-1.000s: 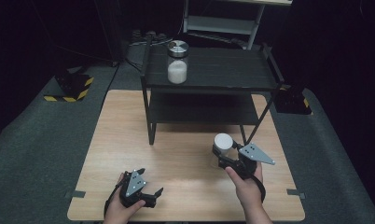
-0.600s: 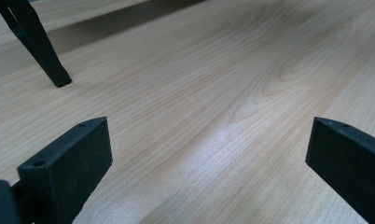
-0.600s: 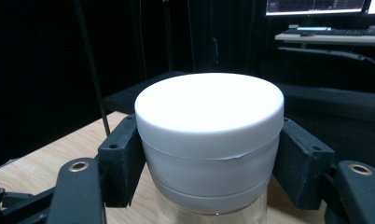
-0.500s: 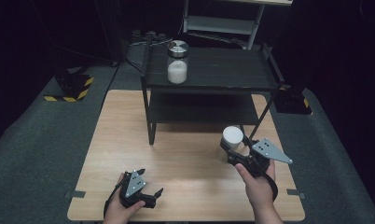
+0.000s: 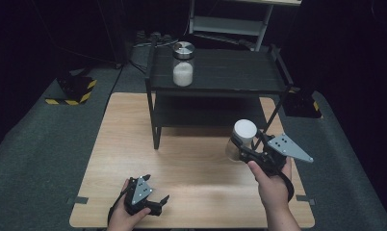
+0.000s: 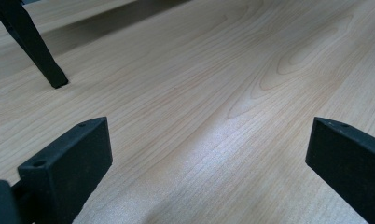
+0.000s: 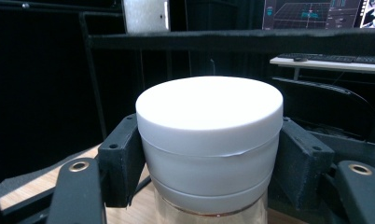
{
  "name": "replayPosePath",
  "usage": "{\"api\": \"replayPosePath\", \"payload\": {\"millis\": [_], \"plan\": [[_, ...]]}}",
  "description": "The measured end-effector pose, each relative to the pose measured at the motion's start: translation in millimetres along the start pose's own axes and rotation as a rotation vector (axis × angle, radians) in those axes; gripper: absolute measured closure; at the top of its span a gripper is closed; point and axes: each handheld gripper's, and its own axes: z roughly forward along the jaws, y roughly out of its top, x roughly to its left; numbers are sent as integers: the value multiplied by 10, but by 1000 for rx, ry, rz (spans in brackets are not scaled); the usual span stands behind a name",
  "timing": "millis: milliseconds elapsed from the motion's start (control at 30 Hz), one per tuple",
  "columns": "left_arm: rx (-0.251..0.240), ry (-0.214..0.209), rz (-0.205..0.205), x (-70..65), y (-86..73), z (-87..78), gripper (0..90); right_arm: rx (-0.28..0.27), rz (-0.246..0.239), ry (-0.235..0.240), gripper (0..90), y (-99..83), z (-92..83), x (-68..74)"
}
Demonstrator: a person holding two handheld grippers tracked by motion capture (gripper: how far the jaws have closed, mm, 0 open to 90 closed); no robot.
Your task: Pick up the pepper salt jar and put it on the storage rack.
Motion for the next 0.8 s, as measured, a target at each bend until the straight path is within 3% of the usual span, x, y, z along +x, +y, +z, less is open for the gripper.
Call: {"api": "replayPosePath", "payload": {"millis": [333,800], "plan": [[4,-1,-4,0,7,6,9,-14,-28,-10,335,294,-1,32],[9,-5,11,-9,15,8,9,-36,-21,-16,336,576,56,10]]}}
